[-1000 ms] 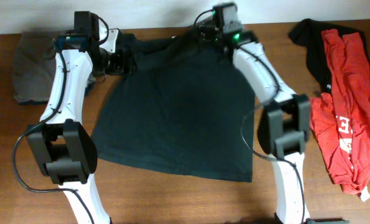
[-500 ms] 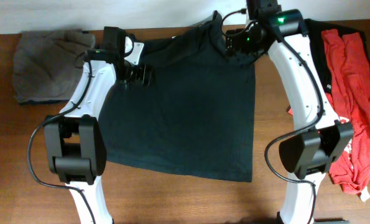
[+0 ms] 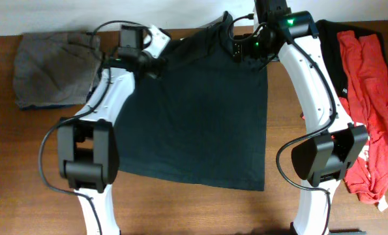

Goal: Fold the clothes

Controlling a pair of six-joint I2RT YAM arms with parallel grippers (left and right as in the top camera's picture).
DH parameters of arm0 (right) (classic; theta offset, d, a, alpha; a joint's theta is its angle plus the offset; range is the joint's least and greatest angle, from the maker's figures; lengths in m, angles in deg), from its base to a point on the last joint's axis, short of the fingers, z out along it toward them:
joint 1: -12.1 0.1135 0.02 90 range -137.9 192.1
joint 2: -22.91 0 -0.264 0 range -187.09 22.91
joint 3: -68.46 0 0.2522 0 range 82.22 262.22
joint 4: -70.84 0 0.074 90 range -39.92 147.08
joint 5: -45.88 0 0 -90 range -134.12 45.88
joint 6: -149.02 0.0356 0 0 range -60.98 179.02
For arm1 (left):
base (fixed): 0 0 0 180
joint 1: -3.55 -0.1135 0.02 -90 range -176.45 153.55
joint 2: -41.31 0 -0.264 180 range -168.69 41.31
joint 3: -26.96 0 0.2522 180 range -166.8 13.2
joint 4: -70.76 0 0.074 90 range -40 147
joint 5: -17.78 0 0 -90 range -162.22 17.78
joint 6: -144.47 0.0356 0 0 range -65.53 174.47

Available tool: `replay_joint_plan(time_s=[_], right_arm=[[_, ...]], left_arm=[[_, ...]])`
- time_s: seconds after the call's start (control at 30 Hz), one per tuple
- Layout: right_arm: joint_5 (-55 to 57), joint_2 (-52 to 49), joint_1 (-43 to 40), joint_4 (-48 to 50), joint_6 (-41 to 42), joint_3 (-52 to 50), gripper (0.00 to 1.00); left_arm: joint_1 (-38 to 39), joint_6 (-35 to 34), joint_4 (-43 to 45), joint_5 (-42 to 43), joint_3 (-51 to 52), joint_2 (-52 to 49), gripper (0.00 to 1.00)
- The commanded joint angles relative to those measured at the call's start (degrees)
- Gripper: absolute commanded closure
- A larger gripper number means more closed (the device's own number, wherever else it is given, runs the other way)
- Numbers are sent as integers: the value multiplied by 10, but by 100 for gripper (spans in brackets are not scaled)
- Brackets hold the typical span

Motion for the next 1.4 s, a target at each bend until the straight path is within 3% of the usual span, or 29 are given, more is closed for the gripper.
replay_joint_plan(time_s=[0.0,0.3,0.47,1.03,1.1,1.23,1.33,1.37], right_arm=[[-3,0,0,0,-4,0,1],[-3,0,0,4,-3,0,1],[-3,0,0,4,-3,0,0],[-3,0,0,5,-3,0,0],[-3,0,0,6,-4,0,0],[-3,0,0,9,-4,0,0],[-3,0,0,9,-4,0,0],[-3,0,0,9,-4,0,0]], left_arm=[[16,80,16,-10,3,-42,22],[36,95,53,-47,3,-87,23],[40,94,68,-55,3,-103,36],[48,87,193,-100,3,-155,50],[50,77,212,-111,3,-155,57],[57,77,225,-121,3,-155,84],[68,76,245,-189,1,-155,99],[71,76,256,-216,-1,-154,100]])
